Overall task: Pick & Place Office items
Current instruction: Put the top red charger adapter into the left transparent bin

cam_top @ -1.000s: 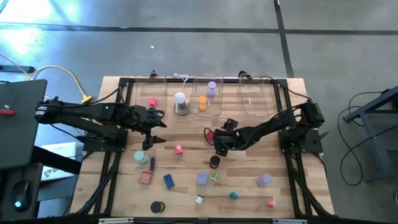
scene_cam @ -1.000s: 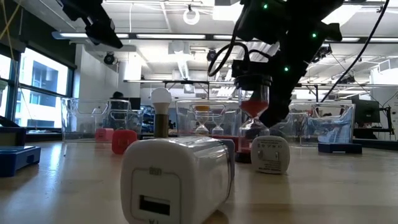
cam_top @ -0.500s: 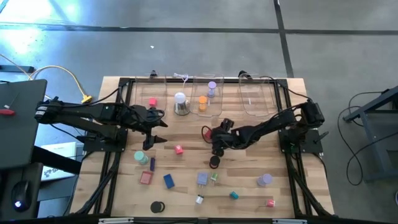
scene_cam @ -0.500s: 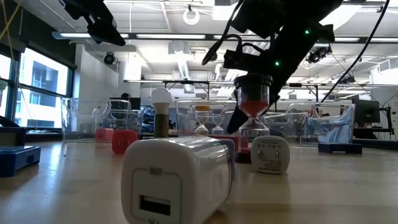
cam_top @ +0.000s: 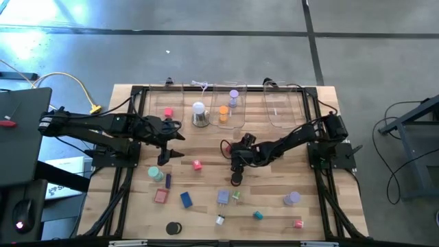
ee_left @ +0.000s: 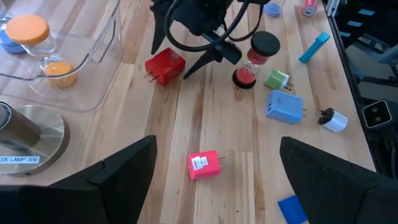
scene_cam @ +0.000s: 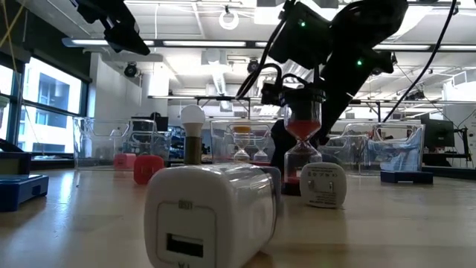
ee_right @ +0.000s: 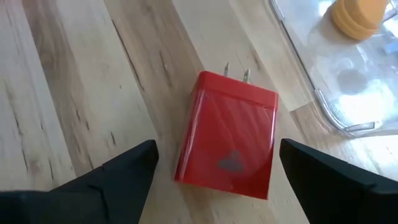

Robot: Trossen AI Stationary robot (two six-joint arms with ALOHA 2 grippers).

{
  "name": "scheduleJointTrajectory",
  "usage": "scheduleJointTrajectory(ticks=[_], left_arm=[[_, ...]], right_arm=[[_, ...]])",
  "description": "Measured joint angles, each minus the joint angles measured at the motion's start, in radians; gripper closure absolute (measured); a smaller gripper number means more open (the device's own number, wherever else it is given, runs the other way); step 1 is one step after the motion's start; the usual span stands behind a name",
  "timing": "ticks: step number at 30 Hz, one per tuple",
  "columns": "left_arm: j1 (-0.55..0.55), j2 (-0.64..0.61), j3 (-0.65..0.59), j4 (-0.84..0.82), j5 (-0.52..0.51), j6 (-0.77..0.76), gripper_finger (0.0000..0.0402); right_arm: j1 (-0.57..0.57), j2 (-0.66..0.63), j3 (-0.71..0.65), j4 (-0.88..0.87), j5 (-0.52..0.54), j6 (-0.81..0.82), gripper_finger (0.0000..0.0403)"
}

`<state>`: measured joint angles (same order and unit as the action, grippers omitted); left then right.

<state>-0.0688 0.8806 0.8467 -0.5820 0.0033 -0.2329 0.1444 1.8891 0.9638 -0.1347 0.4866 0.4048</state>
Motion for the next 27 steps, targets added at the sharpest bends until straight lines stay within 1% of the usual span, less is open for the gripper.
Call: scheduleJointTrajectory(ticks=[2,4,6,10,15,18,21,27], left_arm=[[0.0,0.0,0.0,0.0,0.0,0.0,0.0069],[0.0,0.0,-0.003,0.003,0.0,0.0,0.0069],[0.0,0.0,-0.012,0.003,0.0,0.0,0.0069],[0.0,0.0,-0.03,0.01,0.0,0.0,0.0069],[0.0,0.0,-0.046,0.023,0.0,0.0,0.0069],[0.0,0.0,-0.055,0.031,0.0,0.0,0.0069],[0.0,0.0,-0.067,0.044,0.0,0.015,0.0069],[0.0,0.015,-0.086,0.1,-0.002,0.045,0.0069]], right_arm=[[0.0,0.001,0.0,-0.002,0.002,0.013,0.0078],[0.0,0.002,0.0,-0.003,0.005,0.013,0.0095],[0.0,0.002,0.0,-0.006,0.006,0.012,0.0124],[0.0,0.003,0.0,-0.013,0.007,0.002,0.0197],[0.007,-0.005,0.0,-0.015,0.011,-0.01,0.0202],[0.022,-0.011,-0.001,-0.014,0.035,-0.017,0.0202],[0.04,-0.034,-0.005,-0.049,0.066,-0.043,0.0202],[0.058,-0.111,0.017,-0.047,0.081,-0.069,0.0202]])
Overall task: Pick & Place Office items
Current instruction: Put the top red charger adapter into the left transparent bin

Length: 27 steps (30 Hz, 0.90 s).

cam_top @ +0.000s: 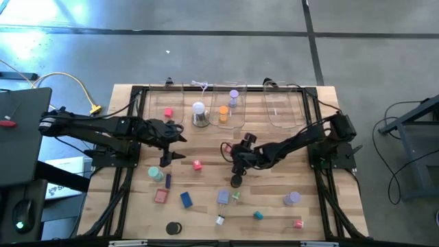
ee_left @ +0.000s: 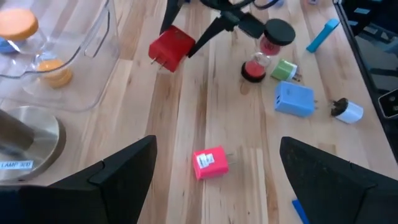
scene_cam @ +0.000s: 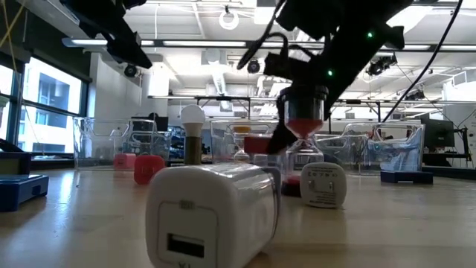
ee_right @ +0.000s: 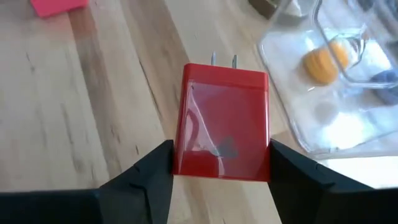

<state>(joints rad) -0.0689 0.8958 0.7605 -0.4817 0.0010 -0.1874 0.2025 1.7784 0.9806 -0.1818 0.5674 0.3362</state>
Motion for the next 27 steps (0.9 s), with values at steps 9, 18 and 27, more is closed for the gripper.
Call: scheduleJointTrajectory(ticks=[9,18,27], left_arm=[[0.007,0.154,0.0,0.068,-0.046,-0.035,0.0069],[-0.002,0.301,0.001,0.296,-0.005,0.091,0.0069],[-0.03,0.316,0.0,0.418,-0.004,0.331,0.0069]], right_arm=[[0.015,-0.048,0.043,0.001,0.011,-0.077,0.0202],[0.027,-0.049,0.059,0.035,0.015,-0.119,0.0202],[0.027,-0.049,0.101,-0.014,0.029,-0.158,0.0202]])
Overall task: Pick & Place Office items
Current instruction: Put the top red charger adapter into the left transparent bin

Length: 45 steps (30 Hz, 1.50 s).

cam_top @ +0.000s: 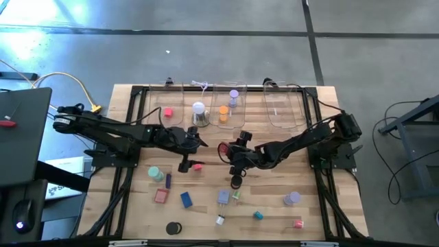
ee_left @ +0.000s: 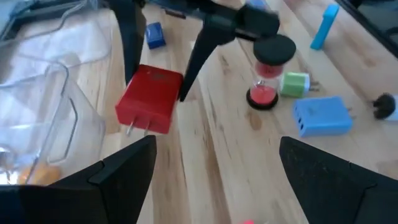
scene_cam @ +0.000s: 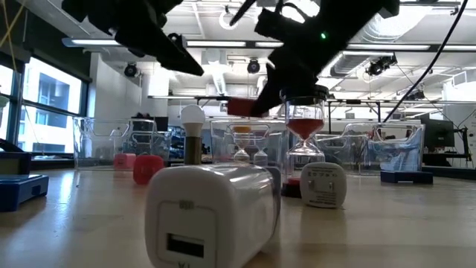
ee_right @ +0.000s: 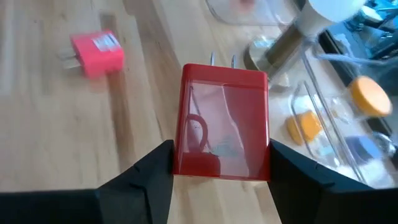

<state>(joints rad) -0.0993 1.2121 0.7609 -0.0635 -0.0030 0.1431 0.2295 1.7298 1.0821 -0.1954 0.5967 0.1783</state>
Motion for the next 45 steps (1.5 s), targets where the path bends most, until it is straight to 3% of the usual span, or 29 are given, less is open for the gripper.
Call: scheduleJointTrajectory(ticks=[5,9,24,32,36,45], left_arm=[[-0.005,0.001,0.0,0.026,-0.011,0.075,0.0069],[-0.005,0.001,0.0,0.086,-0.079,0.134,0.0069],[-0.004,0.114,0.0,0.197,-0.066,0.249,0.0069],[0.011,0.161,0.0,0.293,-0.073,0.241,0.0069],[0.031,0.161,0.001,0.291,-0.071,0.162,0.0069],[0.064,0.202,0.002,0.305,0.013,0.065,0.0069]], right_arm=[[0.001,0.0,0.058,-0.04,-0.06,-0.001,0.0202],[0.001,0.0,0.093,-0.033,-0.104,0.006,0.0202],[0.001,0.0,0.092,0.001,-0.109,0.026,0.0202],[0.011,0.0,0.092,-0.004,-0.109,0.027,0.0202],[0.014,0.0,0.092,-0.003,-0.109,0.026,0.0202],[0.013,0.0,0.092,-0.002,-0.104,0.019,0.0202]])
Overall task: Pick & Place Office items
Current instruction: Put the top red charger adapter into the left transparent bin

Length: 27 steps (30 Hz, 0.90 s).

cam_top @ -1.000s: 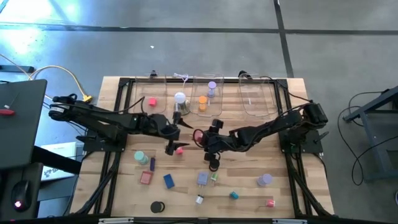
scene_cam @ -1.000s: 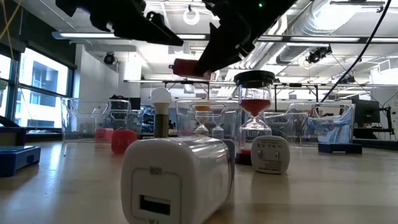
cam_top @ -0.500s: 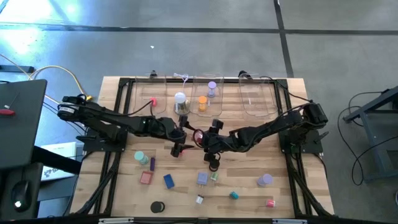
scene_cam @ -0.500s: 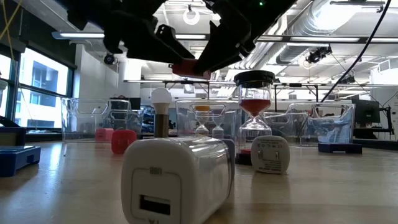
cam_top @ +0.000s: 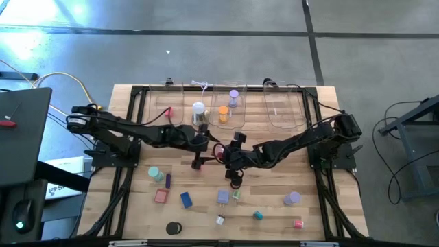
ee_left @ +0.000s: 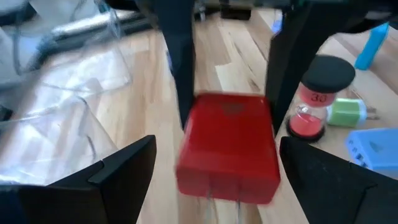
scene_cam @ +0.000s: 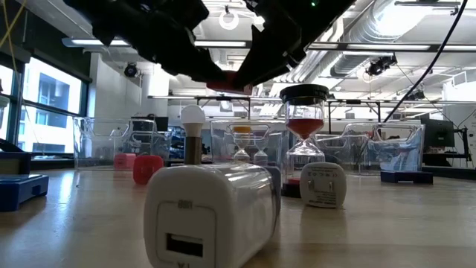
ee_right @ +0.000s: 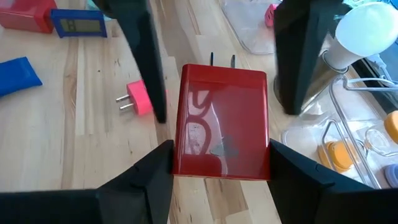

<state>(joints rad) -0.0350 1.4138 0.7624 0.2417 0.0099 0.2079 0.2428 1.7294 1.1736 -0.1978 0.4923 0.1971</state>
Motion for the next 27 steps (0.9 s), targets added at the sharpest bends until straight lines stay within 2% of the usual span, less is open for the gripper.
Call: scheduleJointTrajectory(ticks=[6,10,27], left_arm=[[-0.004,0.053,0.0,0.037,-0.006,0.044,0.0069],[-0.008,0.08,-0.001,0.081,-0.048,0.093,0.0069],[-0.049,0.078,-0.002,0.114,-0.072,0.054,0.0073]], right_arm=[[0.0,0.0,0.0,0.004,0.003,-0.001,0.0202],[0.0,0.0,0.0,0.002,0.003,-0.001,0.0202],[0.0,-0.001,0.0,-0.031,0.001,0.008,0.0202]])
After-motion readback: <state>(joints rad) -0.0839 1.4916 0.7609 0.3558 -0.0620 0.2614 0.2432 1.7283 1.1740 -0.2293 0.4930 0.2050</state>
